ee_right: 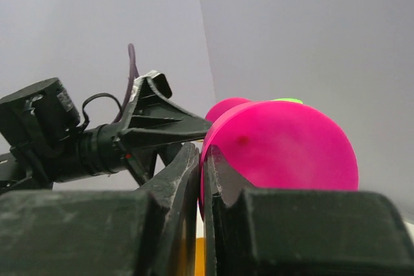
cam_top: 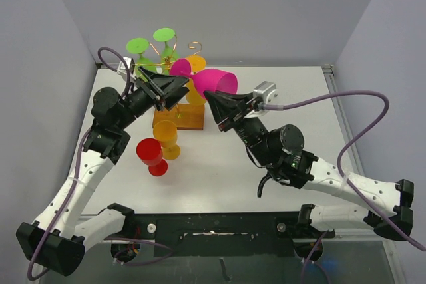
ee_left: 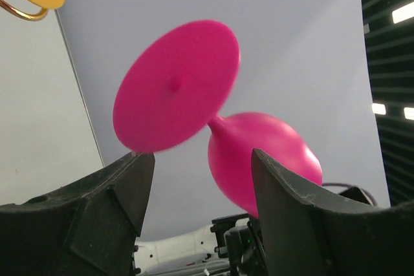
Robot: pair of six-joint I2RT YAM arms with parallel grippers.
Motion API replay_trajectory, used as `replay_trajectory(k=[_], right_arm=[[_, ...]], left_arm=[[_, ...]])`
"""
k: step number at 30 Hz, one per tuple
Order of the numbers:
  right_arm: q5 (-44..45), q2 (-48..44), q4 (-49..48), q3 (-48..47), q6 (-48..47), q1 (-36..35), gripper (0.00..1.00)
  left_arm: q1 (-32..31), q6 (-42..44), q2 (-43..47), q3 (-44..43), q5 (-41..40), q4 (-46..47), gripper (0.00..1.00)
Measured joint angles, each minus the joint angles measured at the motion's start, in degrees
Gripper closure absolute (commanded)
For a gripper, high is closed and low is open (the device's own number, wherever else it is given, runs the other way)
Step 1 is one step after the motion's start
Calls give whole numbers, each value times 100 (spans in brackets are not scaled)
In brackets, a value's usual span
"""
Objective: Place the wine glass upside down on the wine glass rack
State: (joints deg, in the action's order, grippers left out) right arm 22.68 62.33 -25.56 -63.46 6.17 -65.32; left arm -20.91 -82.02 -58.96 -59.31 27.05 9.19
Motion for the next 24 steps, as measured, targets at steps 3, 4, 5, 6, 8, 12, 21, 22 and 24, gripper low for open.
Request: replay_trajectory(k=[3, 4, 5, 6, 8, 12, 21, 22, 24], right_arm=[[219, 299, -470, -28, -678, -422, 100], [223, 310, -487, -31, -708, -428, 100], [238, 339, -538, -37, -754, -459, 100], [269, 374, -610, -61, -800, -490, 100], [289, 435, -726, -85, -868, -533, 100], [302, 509, -870, -85, -896, -608, 100], [275, 669, -1132, -85, -881, -680, 100], [275, 693, -1147, -85, -876, -680, 100], [273, 745, -1169, -83, -874, -680, 100]], left_arm=[[-4, -199, -2, -103, -439, -116, 40], [-4, -201, -2, -109, -452, -118, 40], [-4, -208, -2, -146, -529, -138, 39], [-7, -225, 0, -179, -605, -155, 40], [-13, -249, 11, -212, -730, -162, 41], [-33, -328, 70, -214, -1008, -184, 53], [-37, -514, 181, -205, -1499, -229, 62], [-37, -542, 190, -195, -1539, -225, 62], [-37, -592, 205, -160, -1598, -195, 61]])
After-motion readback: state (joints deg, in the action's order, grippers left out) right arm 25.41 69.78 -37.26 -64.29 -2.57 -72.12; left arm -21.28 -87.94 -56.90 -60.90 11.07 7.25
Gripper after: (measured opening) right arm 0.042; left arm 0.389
